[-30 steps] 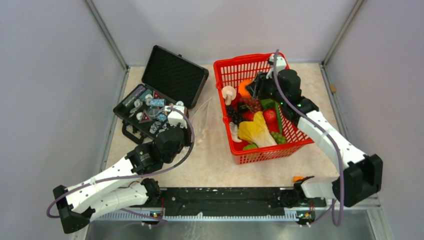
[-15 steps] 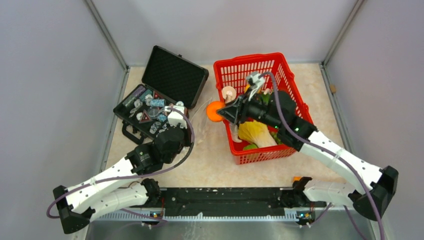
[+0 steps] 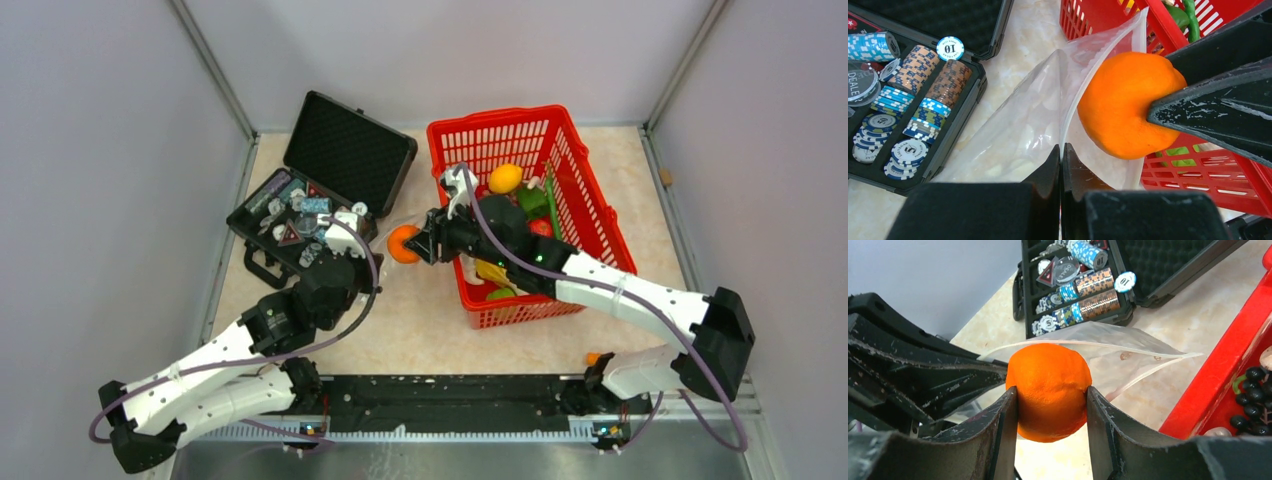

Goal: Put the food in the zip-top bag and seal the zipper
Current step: Place the fake fruit in the zipper food storage bag.

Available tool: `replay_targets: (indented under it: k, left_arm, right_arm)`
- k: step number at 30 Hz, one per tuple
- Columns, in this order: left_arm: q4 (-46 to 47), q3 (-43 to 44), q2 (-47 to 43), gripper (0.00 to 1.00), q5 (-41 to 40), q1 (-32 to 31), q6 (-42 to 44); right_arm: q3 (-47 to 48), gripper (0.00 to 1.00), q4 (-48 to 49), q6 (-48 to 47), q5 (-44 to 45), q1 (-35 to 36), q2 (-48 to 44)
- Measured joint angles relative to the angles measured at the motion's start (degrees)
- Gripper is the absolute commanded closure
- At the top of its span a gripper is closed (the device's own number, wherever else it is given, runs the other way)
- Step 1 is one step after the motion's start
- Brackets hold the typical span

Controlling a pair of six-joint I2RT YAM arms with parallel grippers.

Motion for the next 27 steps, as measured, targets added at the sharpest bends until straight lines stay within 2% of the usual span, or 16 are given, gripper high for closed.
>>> replay_targets:
  k: [7,15,19,23,27]
  left_arm:
    - [0.00,-0.04,-0.11,1.00,0.28,-0.02,-0.02]
    - [0.00,-0.04,-0.11,1.00,0.22,-0.02,-0.87]
    - [-0.04,-0.04,-0.26,1.00,-0.35,-0.02,-1.40]
    - [-0.09,-0.04,-0.50,1.00,-0.94,0.00,-1.55]
    - [-0.11,-0.02,-0.92,1.00,-1.36,0.00,-1.70]
  right_arm:
    - [2.19,0.79,-1.25,-0.81,4.57,1.40,0.96]
    - [7.69,0.69,-7.56,-4.39,9.25,4.46,4.46]
    - [7.76,0.57,-10.27,-5.88,9.79,5.20,4.87]
    - [9.49,0.39,-12.50,-6.93,10.34,5.33,5.11]
    - [9.94,0.32,-11.98,-7.80,9.77,5.33,5.11]
